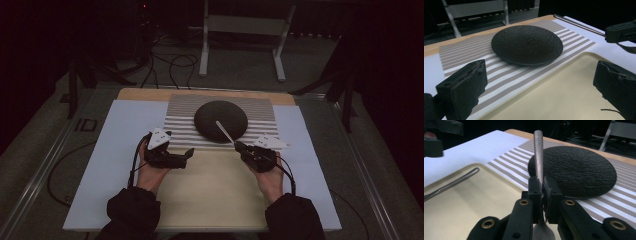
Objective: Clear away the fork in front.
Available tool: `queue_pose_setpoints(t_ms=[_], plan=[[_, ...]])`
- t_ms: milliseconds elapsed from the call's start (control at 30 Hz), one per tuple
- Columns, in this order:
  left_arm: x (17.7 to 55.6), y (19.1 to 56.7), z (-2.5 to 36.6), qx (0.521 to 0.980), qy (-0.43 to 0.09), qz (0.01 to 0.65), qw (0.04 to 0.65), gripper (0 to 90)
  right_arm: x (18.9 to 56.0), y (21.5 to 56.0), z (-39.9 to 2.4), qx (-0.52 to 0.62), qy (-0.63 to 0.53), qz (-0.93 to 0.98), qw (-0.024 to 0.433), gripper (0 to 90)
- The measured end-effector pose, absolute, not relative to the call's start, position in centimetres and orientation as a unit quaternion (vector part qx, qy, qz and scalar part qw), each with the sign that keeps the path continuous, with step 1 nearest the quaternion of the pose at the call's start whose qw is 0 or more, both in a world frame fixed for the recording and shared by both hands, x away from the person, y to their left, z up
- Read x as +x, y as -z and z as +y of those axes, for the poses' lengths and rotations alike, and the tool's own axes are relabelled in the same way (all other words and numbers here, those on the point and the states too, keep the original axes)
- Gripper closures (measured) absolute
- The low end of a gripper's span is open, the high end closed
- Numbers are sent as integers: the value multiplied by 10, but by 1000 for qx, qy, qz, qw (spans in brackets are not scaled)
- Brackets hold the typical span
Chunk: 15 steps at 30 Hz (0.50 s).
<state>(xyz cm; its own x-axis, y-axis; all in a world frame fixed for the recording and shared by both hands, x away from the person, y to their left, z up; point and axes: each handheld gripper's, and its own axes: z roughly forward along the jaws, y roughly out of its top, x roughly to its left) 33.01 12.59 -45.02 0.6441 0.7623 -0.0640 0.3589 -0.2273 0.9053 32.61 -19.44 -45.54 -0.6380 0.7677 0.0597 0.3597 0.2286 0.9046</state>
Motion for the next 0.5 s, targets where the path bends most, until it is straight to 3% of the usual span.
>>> queue_pose_setpoints(t_ms=[500], plan=[[339,454,105,761,-174,362,509,0,316,448,-181,341,-517,759,203,859]])
